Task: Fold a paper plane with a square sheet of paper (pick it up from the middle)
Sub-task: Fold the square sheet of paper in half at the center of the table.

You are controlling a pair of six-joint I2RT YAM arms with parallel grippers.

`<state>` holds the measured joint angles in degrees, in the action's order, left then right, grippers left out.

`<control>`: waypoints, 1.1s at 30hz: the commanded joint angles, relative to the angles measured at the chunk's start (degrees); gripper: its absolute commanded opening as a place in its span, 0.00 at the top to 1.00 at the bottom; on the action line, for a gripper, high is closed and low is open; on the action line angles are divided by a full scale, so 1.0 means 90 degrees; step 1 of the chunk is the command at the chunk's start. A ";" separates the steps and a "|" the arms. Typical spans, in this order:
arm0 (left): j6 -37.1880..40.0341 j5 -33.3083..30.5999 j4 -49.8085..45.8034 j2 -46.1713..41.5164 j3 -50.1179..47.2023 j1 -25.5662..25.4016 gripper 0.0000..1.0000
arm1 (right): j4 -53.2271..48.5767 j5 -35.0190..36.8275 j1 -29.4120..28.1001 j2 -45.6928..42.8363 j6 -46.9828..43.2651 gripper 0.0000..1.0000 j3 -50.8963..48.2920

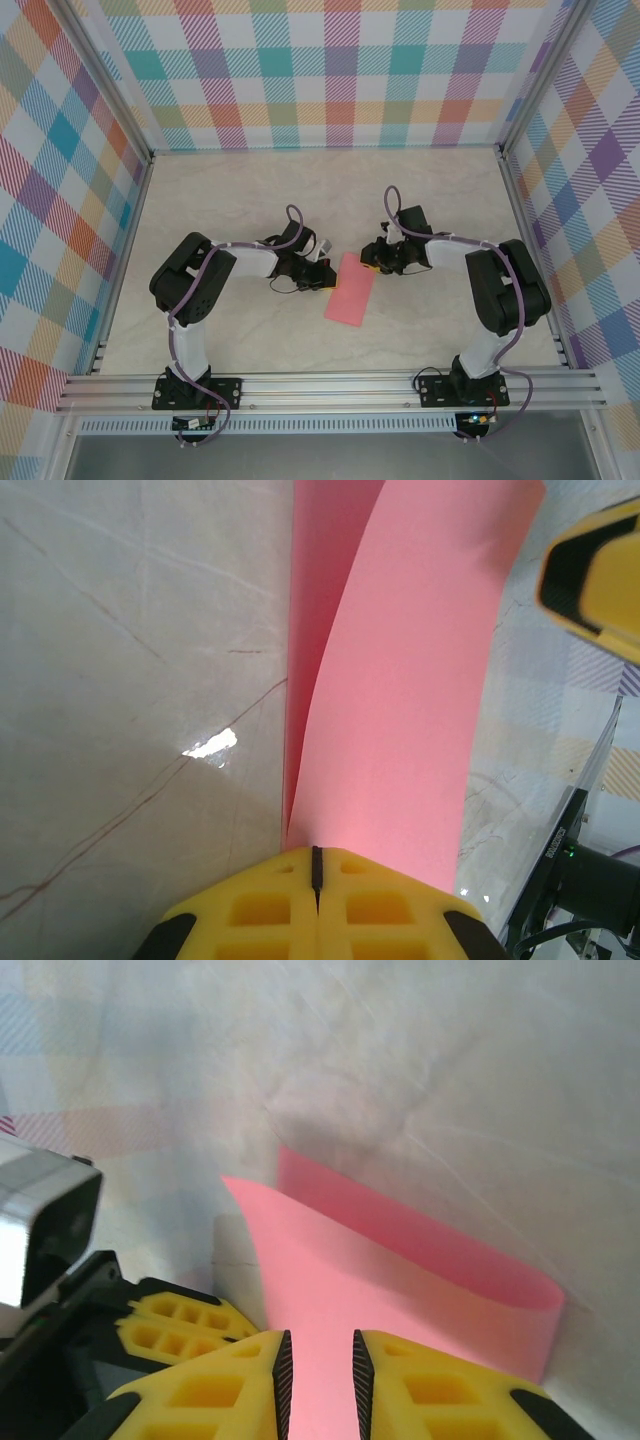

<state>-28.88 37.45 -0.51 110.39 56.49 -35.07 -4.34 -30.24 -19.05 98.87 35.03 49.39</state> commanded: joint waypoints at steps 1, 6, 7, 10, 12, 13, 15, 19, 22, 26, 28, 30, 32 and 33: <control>0.0137 -0.0785 -0.0881 0.0196 -0.0189 -0.0097 1.00 | -0.0162 0.0014 0.0046 0.0305 -0.0190 0.75 0.0144; 0.0142 -0.0782 -0.0888 0.0195 -0.0182 -0.0098 1.00 | -0.0089 0.0163 0.0075 0.0750 -0.0209 0.76 0.0132; 0.0152 -0.0782 -0.0890 0.0196 -0.0181 -0.0098 1.00 | -0.0066 0.0126 0.0081 0.0789 -0.0212 0.76 0.0129; 0.0148 -0.0800 -0.0910 0.0196 -0.0175 -0.0098 1.00 | -0.0089 -0.0045 0.0082 0.0631 -0.0157 0.76 0.0125; 0.0133 -0.0820 -0.0915 0.0176 -0.0180 -0.0099 1.00 | -0.0238 0.0017 0.0090 0.0343 -0.0235 0.76 0.0150; 0.0135 -0.0824 -0.0912 0.0176 -0.0180 -0.0098 1.00 | -0.0326 0.0046 0.0112 0.0251 -0.0278 0.76 0.0192; 0.0132 -0.0819 -0.0920 0.0182 -0.0181 -0.0098 1.00 | -0.0310 -0.0059 0.0222 0.0133 -0.0307 0.76 0.0226; 0.0151 -0.0841 -0.0940 0.0193 -0.0163 -0.0097 1.00 | -0.0195 -0.0233 0.0331 0.0248 -0.0307 0.76 0.0263; 0.0151 -0.0819 -0.0939 0.0206 -0.0154 -0.0097 1.00 | -0.0057 -0.0331 0.0330 0.0459 -0.0262 0.76 0.0258; 0.0149 -0.0822 -0.0940 0.0199 -0.0164 -0.0098 1.00 | -0.0026 -0.0149 0.0329 0.0746 -0.0257 0.76 0.0225; 0.0149 -0.0817 -0.0941 0.0197 -0.0163 -0.0098 1.00 | -0.0197 -0.0008 0.0333 0.0843 -0.0261 0.75 0.0273; 0.0152 -0.0828 -0.0939 0.0193 -0.0175 -0.0098 1.00 | -0.0340 0.0173 0.0330 0.0800 -0.0296 0.76 0.0292; 0.0133 -0.0815 -0.0939 0.0194 -0.0179 -0.0098 1.00 | -0.0410 0.0058 0.0329 0.0700 -0.0344 0.75 0.0332; 0.0133 -0.0826 -0.0949 0.0194 -0.0174 -0.0096 1.00 | -0.0386 -0.0056 0.0329 0.0585 -0.0337 0.75 0.0347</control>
<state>-28.86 36.64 -1.39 110.19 56.75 -35.27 -5.74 -30.92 -15.90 104.49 33.54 51.55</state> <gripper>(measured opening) 0.045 0.245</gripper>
